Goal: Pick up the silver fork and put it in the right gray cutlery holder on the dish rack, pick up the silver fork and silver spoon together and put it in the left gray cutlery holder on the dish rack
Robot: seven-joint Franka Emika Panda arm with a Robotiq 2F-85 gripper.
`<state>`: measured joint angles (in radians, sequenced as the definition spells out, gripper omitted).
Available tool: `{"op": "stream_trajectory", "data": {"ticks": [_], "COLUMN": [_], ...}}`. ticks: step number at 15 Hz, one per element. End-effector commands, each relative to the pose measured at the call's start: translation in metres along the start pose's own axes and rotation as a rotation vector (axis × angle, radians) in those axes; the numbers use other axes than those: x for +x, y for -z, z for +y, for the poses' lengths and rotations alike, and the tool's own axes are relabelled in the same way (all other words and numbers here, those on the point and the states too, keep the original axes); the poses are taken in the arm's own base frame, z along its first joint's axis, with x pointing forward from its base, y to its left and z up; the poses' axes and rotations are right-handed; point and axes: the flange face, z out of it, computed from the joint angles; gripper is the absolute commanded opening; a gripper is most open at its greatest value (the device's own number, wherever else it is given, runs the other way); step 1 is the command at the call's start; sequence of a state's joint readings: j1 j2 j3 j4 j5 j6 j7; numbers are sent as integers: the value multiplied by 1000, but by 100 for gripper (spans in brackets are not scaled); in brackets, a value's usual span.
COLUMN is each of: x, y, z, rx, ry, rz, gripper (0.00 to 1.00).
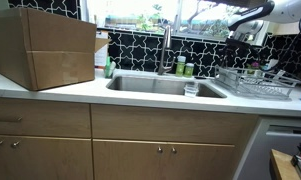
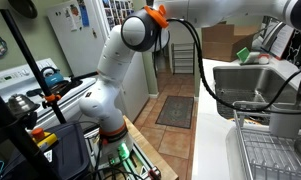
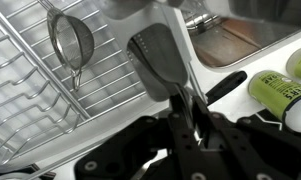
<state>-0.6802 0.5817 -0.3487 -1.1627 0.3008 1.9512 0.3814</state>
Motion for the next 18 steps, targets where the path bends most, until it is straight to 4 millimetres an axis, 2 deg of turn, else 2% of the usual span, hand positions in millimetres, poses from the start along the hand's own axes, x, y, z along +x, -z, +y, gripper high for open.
{"op": "stream_trajectory", "data": {"ticks": [1, 10, 18], "x": [1, -5, -7], "y": [2, 56, 113], "z": [4, -2, 1], "rx": [-12, 57, 84], "ry": [-16, -10, 4], "rz": [-19, 74, 180], "gripper": [3, 3, 3]}}
